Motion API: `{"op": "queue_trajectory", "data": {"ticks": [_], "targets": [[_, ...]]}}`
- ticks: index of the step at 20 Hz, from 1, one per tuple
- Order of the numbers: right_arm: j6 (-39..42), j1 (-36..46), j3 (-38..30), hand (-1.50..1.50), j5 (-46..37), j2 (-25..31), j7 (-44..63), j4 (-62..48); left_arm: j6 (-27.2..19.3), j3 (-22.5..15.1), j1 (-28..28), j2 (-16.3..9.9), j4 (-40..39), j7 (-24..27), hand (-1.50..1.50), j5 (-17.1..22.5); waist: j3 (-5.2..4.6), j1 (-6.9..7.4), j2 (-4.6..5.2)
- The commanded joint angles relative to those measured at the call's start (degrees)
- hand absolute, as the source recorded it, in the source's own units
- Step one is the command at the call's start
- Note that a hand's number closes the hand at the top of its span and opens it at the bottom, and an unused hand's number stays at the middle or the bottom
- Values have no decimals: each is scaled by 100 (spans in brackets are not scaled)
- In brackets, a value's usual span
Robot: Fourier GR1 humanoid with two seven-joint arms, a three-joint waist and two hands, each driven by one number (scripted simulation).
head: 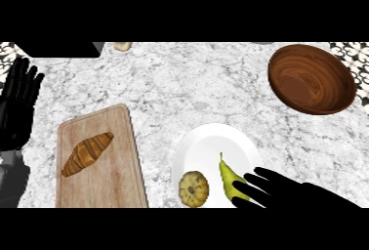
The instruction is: Pick the pear from the plate and place it in the bowl
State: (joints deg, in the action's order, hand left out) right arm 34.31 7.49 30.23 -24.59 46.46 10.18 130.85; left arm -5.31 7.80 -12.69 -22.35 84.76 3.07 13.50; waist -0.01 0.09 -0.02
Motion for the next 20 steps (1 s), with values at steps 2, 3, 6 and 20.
{"op": "queue_trajectory", "data": {"ticks": [2,3,6,20], "targets": [[326,147,540,-150,-605,-925,561,-176,3,71,271,8,497,-300,0,-69,0,22,-5],[276,-127,195,-150,-619,-667,-70,-434,-128,7,-55,88,346,-405,0,-198,2,-12,-1],[-9,-198,285,-150,-1149,-865,-573,-994,29,75,-72,166,74,-160,0,-191,3,-19,2],[-234,-112,203,-150,-2281,-1794,-1615,-2193,354,380,82,198,362,-376,0,-196,2,-3,-2]]}}
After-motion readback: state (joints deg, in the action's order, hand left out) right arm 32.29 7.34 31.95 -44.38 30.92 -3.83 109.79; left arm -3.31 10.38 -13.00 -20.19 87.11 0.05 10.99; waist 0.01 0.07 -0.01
